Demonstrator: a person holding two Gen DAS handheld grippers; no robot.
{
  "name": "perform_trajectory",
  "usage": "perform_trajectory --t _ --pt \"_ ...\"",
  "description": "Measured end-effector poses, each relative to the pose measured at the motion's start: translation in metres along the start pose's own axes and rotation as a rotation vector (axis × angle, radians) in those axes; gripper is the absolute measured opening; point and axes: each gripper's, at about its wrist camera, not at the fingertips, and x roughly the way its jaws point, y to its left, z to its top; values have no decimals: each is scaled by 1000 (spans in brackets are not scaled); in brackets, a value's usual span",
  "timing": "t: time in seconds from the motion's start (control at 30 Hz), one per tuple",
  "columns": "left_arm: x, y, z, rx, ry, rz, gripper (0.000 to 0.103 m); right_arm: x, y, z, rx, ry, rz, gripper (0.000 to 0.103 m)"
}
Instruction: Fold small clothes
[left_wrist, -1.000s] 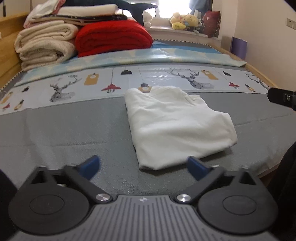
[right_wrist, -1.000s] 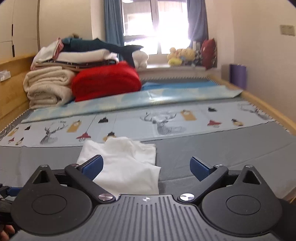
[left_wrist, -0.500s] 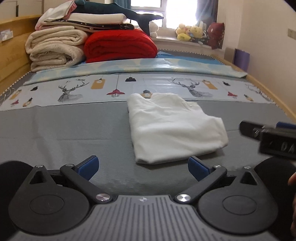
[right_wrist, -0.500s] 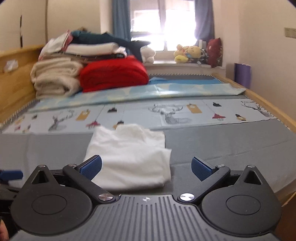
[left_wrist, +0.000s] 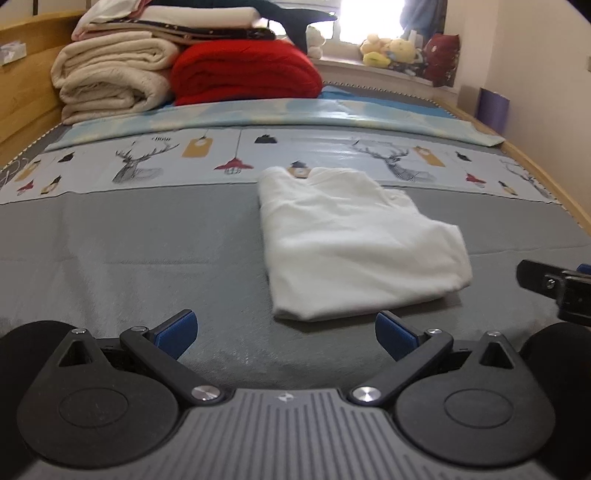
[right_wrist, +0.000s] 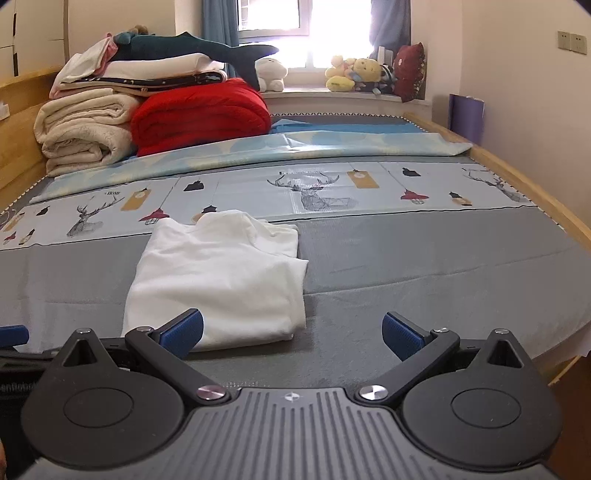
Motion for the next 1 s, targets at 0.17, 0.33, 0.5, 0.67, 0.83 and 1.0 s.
perform_trajectory --t 0.17,0.33,0.5,0.67,0.83,1.0 --pt "4 6 0 -25 19 11 103 6 11 -1 -48 17 16 102" --pt "3 4 1 -24 22 2 103 7 19 -1 -84 22 25 102" --pt "2 0 0 -12 17 -6 103 7 20 -1 -101 22 25 102" --pt "2 -1 0 -4 15 -9 103 8 19 -1 -93 26 23 102" --pt "2 -1 0 -4 15 -9 103 8 20 -2 -104 25 24 102" --pt "2 -3 0 3 14 -11 103 8 19 -2 -99 26 23 102"
